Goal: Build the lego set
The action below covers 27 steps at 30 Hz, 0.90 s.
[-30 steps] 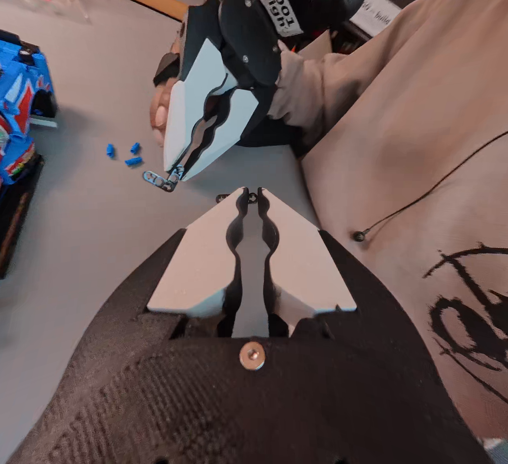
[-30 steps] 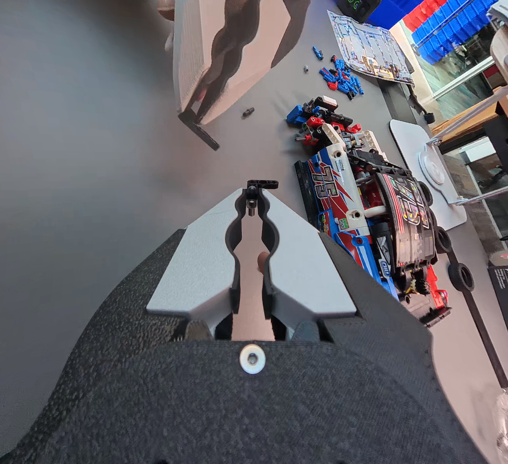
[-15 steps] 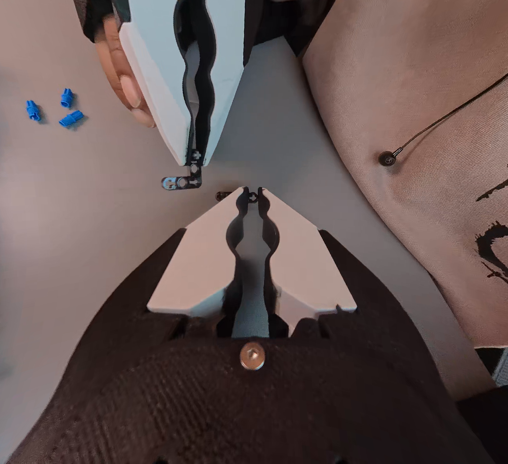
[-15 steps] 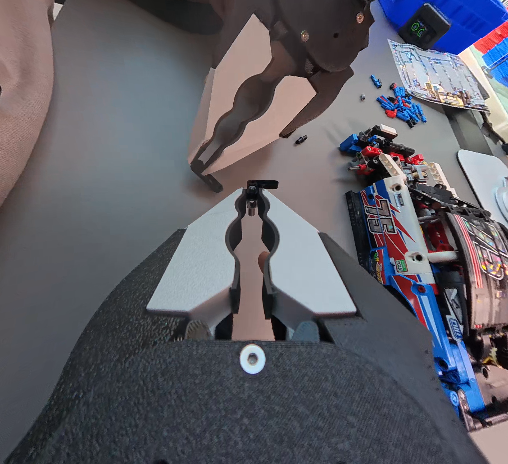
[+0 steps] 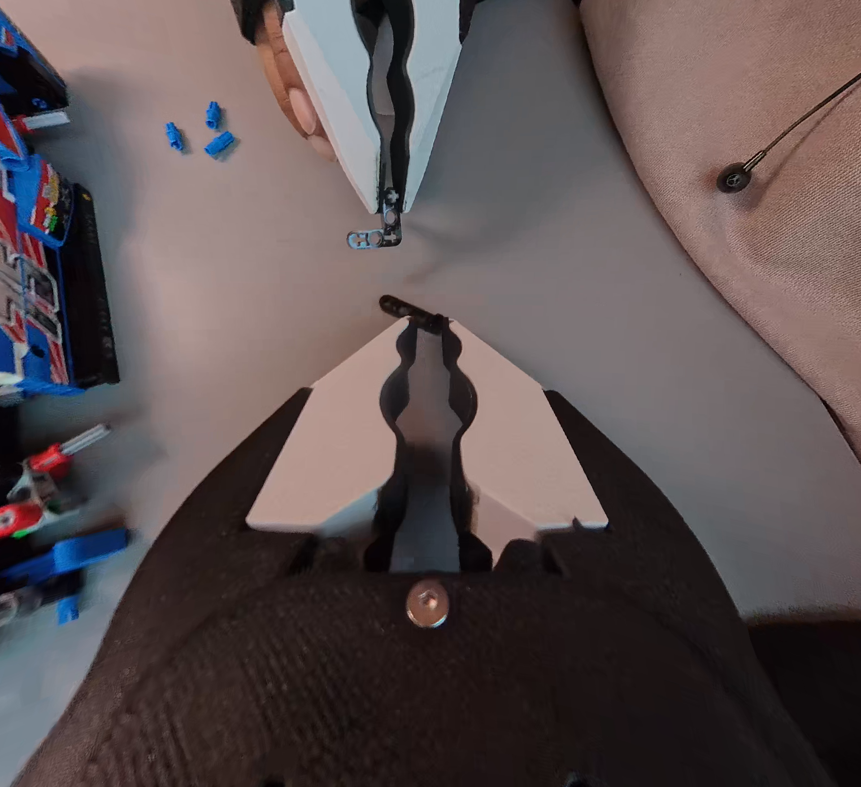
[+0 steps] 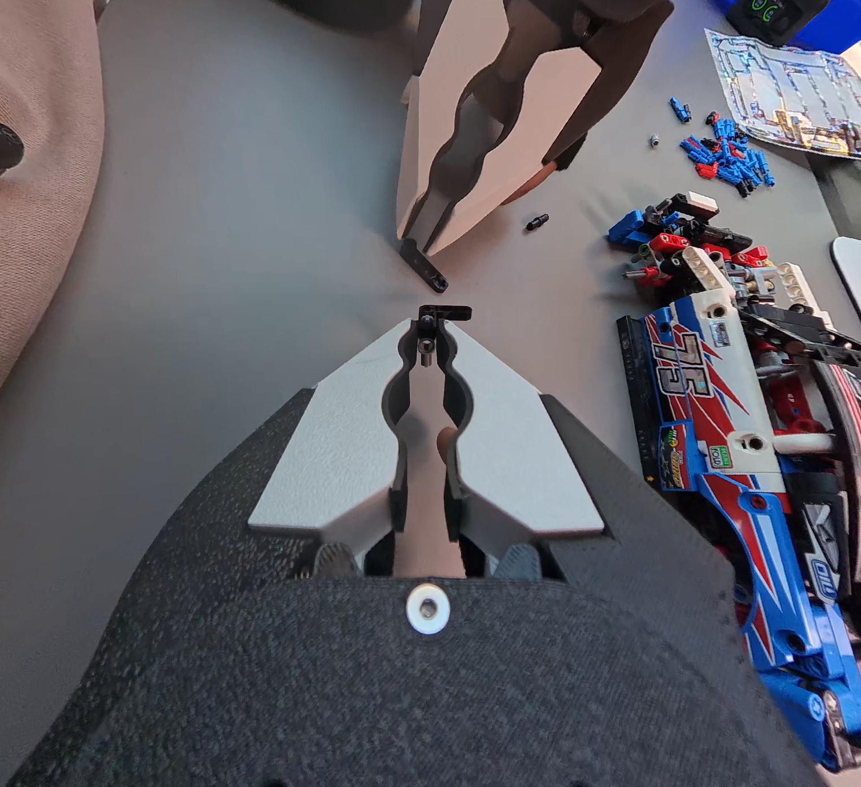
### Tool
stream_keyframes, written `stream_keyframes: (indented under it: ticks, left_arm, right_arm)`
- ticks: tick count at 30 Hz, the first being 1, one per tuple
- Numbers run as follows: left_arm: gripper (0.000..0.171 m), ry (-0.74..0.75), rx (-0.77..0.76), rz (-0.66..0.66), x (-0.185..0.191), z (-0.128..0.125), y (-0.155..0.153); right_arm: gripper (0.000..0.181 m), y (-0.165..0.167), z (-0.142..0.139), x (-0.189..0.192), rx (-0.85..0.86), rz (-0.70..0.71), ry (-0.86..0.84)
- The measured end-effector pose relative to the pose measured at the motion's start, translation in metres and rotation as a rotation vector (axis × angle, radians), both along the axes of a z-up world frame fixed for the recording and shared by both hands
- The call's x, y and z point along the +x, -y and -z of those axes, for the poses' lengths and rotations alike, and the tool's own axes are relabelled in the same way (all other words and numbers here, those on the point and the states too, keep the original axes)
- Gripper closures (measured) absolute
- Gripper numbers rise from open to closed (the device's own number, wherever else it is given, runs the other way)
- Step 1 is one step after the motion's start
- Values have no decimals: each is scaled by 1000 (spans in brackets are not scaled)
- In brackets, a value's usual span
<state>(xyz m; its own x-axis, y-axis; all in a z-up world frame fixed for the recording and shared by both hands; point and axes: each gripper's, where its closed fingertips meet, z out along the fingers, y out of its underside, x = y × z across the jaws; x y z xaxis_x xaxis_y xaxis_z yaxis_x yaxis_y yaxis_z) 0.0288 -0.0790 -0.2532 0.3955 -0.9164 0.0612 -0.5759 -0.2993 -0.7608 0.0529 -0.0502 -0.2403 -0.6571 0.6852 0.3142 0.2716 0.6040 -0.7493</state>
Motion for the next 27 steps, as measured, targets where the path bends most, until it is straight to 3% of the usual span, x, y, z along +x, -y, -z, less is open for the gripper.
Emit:
stream_keyframes:
  ticks: [3, 6, 10, 13, 16, 20, 24, 27]
  left_arm:
    - [168, -66, 26, -150, -26, -4, -9]
    - [161, -96, 30, -363, -45, -12, -14]
    - [161, -71, 73, -487, -21, -21, 1]
    - [157, -169, 82, -620, -16, -8, 9]
    - [151, -116, 34, -738, -5, -3, 9]
    - [149, -184, 24, -794, -6, 5, 2]
    - [166, -189, -27, -734, -4, 7, -4]
    - [166, -136, -100, -684, -3, 7, -8]
  right_arm:
    - [176, -3, 0, -2, 7, 19, -4]
    - [176, -10, -3, -6, 22, 61, -26]
    - [176, -18, -7, -10, 35, 104, -49]
    - [176, -21, -6, -13, 52, 121, -53]
    - [176, -16, -2, -19, 63, 77, -41]
    - [176, -18, 7, -22, 92, 23, 36]
    - [176, -21, 10, -16, 122, -16, 134]
    - [176, -25, 13, -12, 114, -6, 205]
